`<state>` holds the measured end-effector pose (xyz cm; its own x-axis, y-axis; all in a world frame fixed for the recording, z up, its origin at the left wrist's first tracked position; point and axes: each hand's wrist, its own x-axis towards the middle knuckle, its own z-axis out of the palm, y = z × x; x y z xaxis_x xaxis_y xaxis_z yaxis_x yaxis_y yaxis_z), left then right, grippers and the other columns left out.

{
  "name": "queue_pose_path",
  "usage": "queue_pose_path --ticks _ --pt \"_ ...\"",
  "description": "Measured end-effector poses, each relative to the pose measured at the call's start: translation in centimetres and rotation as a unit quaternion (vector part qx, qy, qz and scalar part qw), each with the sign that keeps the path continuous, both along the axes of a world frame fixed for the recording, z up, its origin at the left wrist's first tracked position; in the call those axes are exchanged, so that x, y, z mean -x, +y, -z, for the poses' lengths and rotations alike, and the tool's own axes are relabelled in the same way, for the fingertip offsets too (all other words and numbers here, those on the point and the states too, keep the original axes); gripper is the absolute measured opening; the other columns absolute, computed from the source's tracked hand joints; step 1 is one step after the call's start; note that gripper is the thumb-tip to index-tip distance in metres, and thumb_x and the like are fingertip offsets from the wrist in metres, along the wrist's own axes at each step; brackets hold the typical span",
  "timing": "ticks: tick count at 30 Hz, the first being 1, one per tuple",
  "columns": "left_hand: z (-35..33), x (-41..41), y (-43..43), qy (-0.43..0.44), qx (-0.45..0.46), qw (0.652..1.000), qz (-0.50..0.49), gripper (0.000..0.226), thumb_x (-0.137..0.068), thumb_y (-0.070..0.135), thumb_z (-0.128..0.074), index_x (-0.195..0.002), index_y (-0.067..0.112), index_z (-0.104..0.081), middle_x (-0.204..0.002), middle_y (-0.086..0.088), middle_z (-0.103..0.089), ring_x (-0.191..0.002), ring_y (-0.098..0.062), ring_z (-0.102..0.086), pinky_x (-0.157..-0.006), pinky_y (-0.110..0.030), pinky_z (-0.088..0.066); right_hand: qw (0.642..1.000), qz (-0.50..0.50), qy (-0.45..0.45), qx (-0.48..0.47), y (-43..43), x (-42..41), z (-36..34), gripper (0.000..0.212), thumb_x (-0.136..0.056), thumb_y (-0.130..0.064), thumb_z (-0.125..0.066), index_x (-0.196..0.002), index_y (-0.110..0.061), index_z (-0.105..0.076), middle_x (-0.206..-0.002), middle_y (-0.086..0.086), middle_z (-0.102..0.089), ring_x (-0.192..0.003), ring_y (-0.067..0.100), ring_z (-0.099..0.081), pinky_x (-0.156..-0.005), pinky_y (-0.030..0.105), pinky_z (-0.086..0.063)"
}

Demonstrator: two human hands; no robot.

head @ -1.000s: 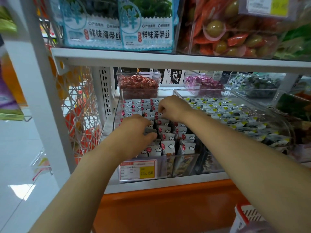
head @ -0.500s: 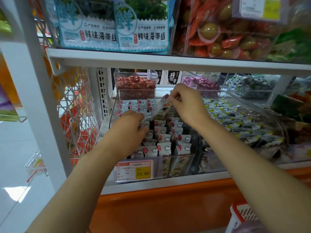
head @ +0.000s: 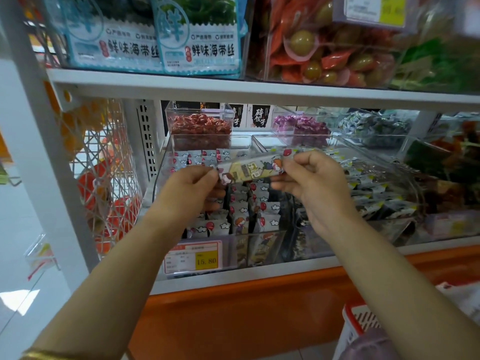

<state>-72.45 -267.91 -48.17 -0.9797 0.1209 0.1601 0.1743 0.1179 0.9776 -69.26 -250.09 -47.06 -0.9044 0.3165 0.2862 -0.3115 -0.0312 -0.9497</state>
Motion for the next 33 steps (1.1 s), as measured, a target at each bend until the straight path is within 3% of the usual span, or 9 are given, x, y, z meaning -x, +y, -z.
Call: queue_pose_path --ticks 3,6,8,13,17,20,25,29,33 --pt "-0.1 -0.1 0.0 -0.048 -0.108 0.993 0.011 0.022 -0.098 0.017 -0.044 -0.089 0.01 -0.063 -0.09 -0.009 -0.065 -0.081 -0.017 -0.065 -0.061 -0.02 -0.056 0.998 -0.04 -0.015 0.045 -0.1 -0.6 0.7 0.006 -0.089 -0.002 -0.057 -0.085 0.001 -0.06 -0.072 0.005 -0.069 -0.064 0.015 -0.068 -0.059 0.023 -0.056" --pt "-0.3 -0.3 -0.1 -0.073 -0.186 0.98 0.014 0.024 -0.097 0.019 -0.046 -0.085 0.006 -0.062 -0.079 -0.007 -0.066 -0.073 -0.015 -0.065 -0.057 -0.018 -0.055 0.995 -0.063 -0.03 0.066 -0.1 -0.9 1.1 0.006 -0.087 -0.003 -0.059 -0.083 -0.002 -0.064 -0.066 -0.001 -0.069 -0.062 0.012 -0.067 -0.058 0.02 -0.055" --pt "-0.2 -0.3 -0.2 -0.069 -0.205 0.976 0.004 0.024 -0.096 0.021 -0.049 -0.081 0.006 -0.061 -0.071 -0.002 -0.066 -0.069 -0.014 -0.066 -0.057 -0.019 -0.054 0.995 -0.069 -0.042 0.055 -0.2 -1.1 1.2 0.006 -0.086 -0.005 -0.06 -0.086 -0.003 -0.066 -0.064 0.0 -0.067 -0.057 0.01 -0.064 -0.054 0.019 -0.053" --pt "0.0 -0.1 -0.5 -0.071 -0.198 0.977 -0.033 0.02 -0.094 0.023 -0.052 -0.082 0.008 -0.053 -0.083 -0.007 -0.057 -0.067 -0.015 -0.062 -0.053 -0.018 -0.052 0.981 -0.123 -0.075 0.13 -0.2 -1.2 0.9 0.011 -0.085 0.003 -0.057 -0.092 0.0 -0.064 -0.062 0.003 -0.066 -0.053 0.009 -0.061 -0.05 0.018 -0.051" --pt "-0.3 -0.1 -0.7 -0.12 -0.281 0.952 -0.013 0.021 -0.093 0.02 -0.054 -0.075 0.011 -0.048 -0.067 -0.002 -0.048 -0.055 -0.009 -0.053 -0.049 -0.017 -0.051 0.962 -0.16 -0.093 0.2 -0.1 -1.1 0.6 0.017 -0.085 0.009 -0.053 -0.099 0.001 -0.06 -0.06 0.005 -0.066 -0.052 0.009 -0.06 -0.049 0.018 -0.051" --pt "-0.5 -0.2 -0.6 -0.143 -0.325 0.935 0.011 0.019 -0.092 0.016 -0.053 -0.074 0.011 -0.051 -0.054 0.001 -0.05 -0.045 -0.005 -0.051 -0.046 -0.015 -0.048 0.949 -0.157 -0.102 0.253 -0.1 -1.0 0.6 0.015 -0.085 0.01 -0.052 -0.093 0.001 -0.061 -0.06 0.007 -0.066 -0.05 0.01 -0.06 -0.047 0.018 -0.05" --pt "-0.8 -0.4 -0.5 -0.132 -0.346 0.927 0.054 0.018 -0.088 -0.002 -0.05 -0.074 0.007 -0.056 -0.059 -0.003 -0.059 -0.051 -0.007 -0.059 -0.052 -0.015 -0.052 0.934 -0.15 -0.096 0.311 0.4 -0.8 0.5 0.014 -0.086 0.009 -0.051 -0.093 -0.001 -0.059 -0.06 0.009 -0.067 -0.05 0.009 -0.06 -0.046 0.018 -0.049" --pt "-0.9 -0.6 -0.5 -0.125 -0.343 0.929 0.065 0.019 -0.087 -0.007 -0.049 -0.076 0.008 -0.055 -0.056 -0.002 -0.061 -0.053 -0.009 -0.062 -0.054 -0.017 -0.054 0.937 -0.136 -0.087 0.31 0.7 -0.8 0.7 0.015 -0.087 0.009 -0.05 -0.094 -0.001 -0.059 -0.065 0.01 -0.065 -0.05 0.01 -0.06 -0.046 0.019 -0.05" --pt "-0.8 -0.3 -0.6 -0.122 -0.316 0.939 0.06 0.016 -0.088 0.002 -0.054 -0.075 0.009 -0.056 -0.063 -0.003 -0.059 -0.055 -0.01 -0.062 -0.057 -0.02 -0.055 0.983 -0.084 -0.054 0.156 0.8 -0.8 1.1 0.016 -0.089 0.007 -0.05 -0.094 -0.003 -0.061 -0.073 0.009 -0.061 -0.055 0.01 -0.062 -0.052 0.019 -0.052"
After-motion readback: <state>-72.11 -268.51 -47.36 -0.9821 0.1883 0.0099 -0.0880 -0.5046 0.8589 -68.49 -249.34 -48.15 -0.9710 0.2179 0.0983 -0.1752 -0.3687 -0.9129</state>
